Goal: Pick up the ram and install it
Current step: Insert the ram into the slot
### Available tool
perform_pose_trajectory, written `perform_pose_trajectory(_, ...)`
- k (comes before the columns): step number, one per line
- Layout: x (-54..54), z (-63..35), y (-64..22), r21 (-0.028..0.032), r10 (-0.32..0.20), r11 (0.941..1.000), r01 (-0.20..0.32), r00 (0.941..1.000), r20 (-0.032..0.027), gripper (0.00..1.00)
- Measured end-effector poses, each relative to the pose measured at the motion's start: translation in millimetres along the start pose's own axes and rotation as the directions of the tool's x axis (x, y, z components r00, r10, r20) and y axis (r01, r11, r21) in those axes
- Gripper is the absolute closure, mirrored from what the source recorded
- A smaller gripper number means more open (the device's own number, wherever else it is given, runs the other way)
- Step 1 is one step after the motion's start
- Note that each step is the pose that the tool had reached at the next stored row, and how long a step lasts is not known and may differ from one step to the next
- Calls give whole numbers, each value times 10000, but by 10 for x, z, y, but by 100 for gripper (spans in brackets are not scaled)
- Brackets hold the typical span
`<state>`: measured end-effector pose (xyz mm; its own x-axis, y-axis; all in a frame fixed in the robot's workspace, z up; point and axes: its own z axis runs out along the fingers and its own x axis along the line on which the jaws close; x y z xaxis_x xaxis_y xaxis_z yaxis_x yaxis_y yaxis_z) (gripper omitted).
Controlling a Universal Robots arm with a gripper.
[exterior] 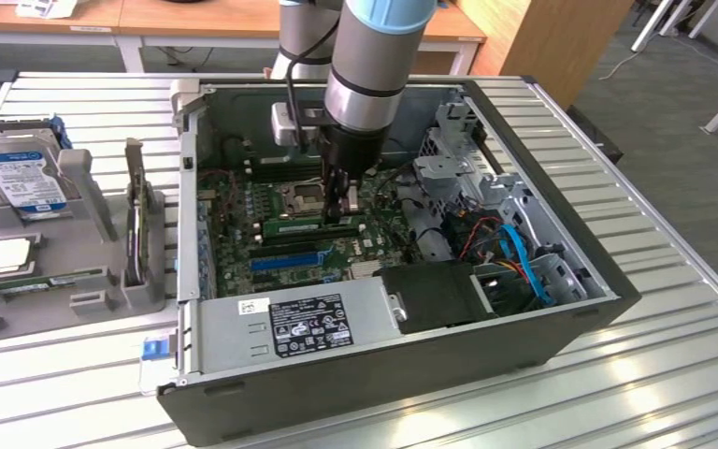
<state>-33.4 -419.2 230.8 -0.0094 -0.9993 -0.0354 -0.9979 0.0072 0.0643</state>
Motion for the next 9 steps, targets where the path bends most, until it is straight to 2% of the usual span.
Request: perform_pose_trajectory(9,-3,7,-1,1,1,10000,-1,10000,1,88)
